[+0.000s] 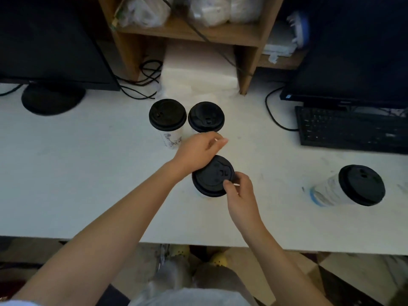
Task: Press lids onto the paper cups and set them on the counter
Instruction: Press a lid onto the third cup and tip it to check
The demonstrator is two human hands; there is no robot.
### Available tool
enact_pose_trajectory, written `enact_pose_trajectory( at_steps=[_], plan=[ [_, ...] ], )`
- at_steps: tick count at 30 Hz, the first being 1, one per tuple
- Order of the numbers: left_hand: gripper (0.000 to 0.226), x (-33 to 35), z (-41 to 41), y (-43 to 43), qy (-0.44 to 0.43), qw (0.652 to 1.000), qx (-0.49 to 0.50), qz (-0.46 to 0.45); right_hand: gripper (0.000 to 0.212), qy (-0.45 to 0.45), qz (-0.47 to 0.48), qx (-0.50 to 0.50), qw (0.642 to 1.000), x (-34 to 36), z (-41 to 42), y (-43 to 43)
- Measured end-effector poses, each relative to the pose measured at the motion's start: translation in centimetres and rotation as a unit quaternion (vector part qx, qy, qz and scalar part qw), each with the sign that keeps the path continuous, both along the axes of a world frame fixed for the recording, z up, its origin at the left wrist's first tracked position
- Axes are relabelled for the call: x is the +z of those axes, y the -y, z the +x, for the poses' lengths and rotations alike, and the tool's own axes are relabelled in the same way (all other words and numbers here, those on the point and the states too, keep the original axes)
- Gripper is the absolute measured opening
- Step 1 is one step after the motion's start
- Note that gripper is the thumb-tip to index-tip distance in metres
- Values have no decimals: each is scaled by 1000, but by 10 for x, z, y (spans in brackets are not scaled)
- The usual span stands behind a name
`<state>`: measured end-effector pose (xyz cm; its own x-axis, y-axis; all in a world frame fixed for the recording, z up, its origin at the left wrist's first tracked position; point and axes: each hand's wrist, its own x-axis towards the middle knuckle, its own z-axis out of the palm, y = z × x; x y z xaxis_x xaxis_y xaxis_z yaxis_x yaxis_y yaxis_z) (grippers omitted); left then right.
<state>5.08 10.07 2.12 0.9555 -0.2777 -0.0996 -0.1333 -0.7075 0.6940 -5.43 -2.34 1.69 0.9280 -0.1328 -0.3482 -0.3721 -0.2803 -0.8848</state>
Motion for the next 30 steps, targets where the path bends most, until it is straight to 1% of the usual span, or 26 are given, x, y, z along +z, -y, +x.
enact_pose_trajectory(
  at_steps=[1, 2, 3, 5, 7, 10, 13, 20, 23, 27, 28, 30],
  plan=[
    [38, 3, 2, 2, 23, 999, -23, 26, 18, -15, 11, -13, 1000, 2, -2, 1],
    [38, 5, 3, 3, 47, 998, -26, 31, 26, -28, 24, -27, 999, 4, -1, 2],
    [38, 7, 1, 4, 66, 998, -8, 18, 32, -31, 34, -39, 998, 7, 2, 4],
    [39, 8, -8, 2, 83, 994, 69, -26, 35, -9, 28, -47, 998, 10, 15, 8],
    [42, 2, -25, 2, 82, 987, 128, -50, 33, 14, -5, -17, 1000, 11, 29, 5],
    [37, -12, -49, 9, 45, 991, 121, -28, 30, 52, -56, 57, 995, 2, 42, -3],
    [36, -17, -53, 14, 14, 990, 134, -35, 27, 74, -45, 59, 994, -9, 42, -6],
    [36, -16, -50, 15, 23, 991, 132, -22, 20, 90, -30, 65, 993, -18, 49, -4],
    [35, -16, -42, 10, 22, 995, 88, -33, 19, 90, -24, 47, 995, -15, 47, -7],
    [36, -11, -30, -3, 12, 997, -62, -50, 27, 88, 20, 4, 996, -11, 30, -13],
    [36, -8, -27, -6, 5, 994, -97, -55, 28, 84, 41, 11, 996, -12, 23, -11],
    [39, -4, -19, -10, -6, 986, -162, -46, 34, 78, 95, 61, 991, -19, 7, -2]
  ],
)
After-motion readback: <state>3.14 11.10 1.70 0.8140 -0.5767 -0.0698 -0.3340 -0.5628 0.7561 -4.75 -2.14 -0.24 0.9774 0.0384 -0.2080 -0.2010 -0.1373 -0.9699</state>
